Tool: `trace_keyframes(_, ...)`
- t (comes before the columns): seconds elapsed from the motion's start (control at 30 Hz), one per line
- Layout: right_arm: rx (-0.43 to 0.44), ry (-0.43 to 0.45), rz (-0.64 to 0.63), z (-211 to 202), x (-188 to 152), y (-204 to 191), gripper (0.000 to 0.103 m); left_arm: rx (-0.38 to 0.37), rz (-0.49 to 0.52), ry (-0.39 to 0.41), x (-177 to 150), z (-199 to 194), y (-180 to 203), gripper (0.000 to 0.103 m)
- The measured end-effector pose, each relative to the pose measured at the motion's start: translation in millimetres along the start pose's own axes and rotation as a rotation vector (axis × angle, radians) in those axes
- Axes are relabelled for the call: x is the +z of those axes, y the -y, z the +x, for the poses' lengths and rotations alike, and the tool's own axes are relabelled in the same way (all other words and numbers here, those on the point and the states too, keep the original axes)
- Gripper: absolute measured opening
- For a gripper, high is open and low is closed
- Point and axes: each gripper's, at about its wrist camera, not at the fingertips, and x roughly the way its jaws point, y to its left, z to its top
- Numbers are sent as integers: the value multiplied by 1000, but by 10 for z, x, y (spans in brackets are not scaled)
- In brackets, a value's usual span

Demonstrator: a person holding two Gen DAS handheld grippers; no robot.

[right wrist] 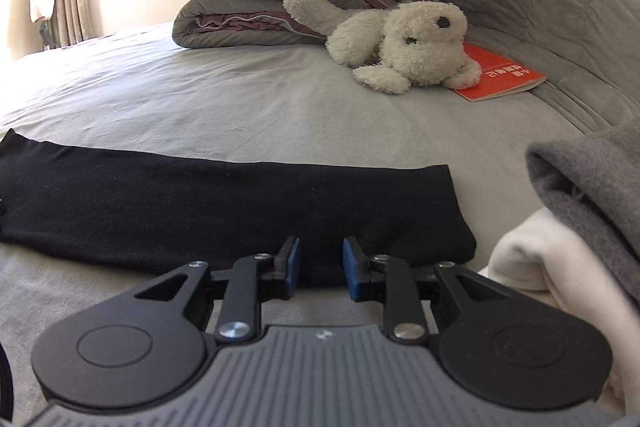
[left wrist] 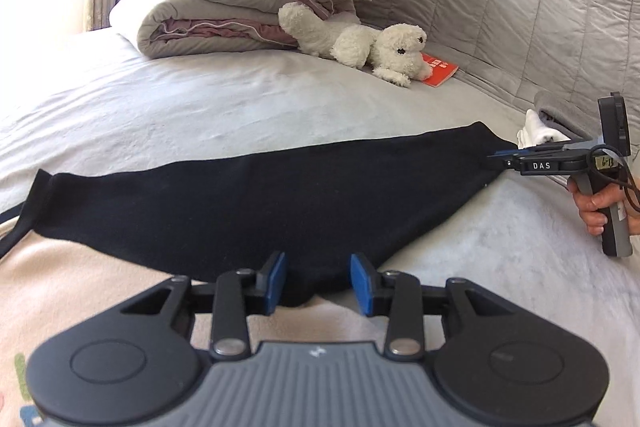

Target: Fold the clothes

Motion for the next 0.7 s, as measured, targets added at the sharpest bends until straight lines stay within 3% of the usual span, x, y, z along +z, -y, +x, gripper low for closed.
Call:
trace_keyframes(0.17,18,16,12,-267,107,-134,26,-1,-9,8,-2,-387,66,39)
trace_keyframes(0.7,103,78,-43,-1140,338,-985,29,165,-31,-56,-205,-1559,56,40)
